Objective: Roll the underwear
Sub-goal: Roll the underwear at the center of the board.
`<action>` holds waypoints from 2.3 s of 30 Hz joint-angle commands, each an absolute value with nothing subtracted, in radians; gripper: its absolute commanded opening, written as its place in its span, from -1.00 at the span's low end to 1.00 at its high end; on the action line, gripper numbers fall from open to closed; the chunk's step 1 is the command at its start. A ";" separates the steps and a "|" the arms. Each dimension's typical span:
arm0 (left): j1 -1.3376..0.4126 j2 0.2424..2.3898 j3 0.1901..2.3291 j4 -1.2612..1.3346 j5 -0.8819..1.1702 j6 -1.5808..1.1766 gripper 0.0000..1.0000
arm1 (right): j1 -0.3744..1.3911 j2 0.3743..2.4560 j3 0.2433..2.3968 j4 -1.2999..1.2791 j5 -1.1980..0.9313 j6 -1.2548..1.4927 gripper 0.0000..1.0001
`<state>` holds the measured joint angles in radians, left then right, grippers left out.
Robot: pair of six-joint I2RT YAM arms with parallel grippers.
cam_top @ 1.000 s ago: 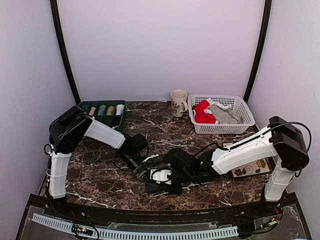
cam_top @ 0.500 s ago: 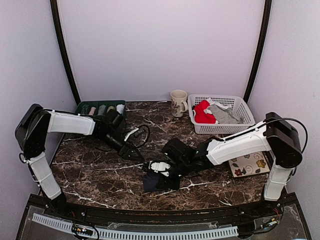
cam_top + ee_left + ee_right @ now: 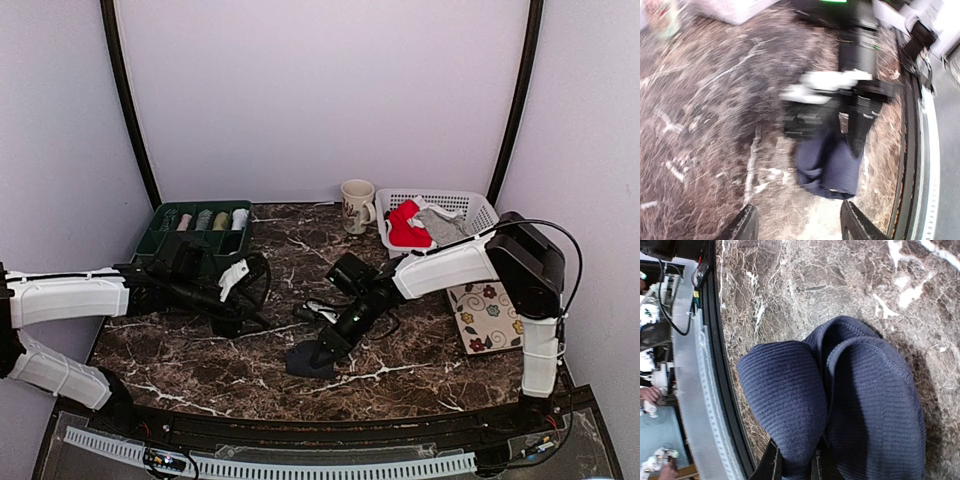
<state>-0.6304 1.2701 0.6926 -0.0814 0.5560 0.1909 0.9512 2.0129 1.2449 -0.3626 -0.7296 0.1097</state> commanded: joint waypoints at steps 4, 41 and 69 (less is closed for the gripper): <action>-0.856 1.216 0.628 -0.043 0.355 0.322 0.18 | 0.882 2.129 1.289 -0.423 -0.900 0.175 -1.00; -1.060 1.684 0.830 -0.148 0.277 0.426 -0.67 | 0.829 2.082 1.233 -0.374 -0.784 0.027 -0.45; -0.837 2.041 1.107 -0.450 0.905 0.259 -0.71 | 1.051 1.608 0.779 0.178 -0.448 -0.017 -0.10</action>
<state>-0.8387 1.9823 1.1194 -0.3302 0.9047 0.2714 1.0088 1.6119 0.7940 0.1085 -0.4969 0.0303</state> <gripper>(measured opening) 0.193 0.457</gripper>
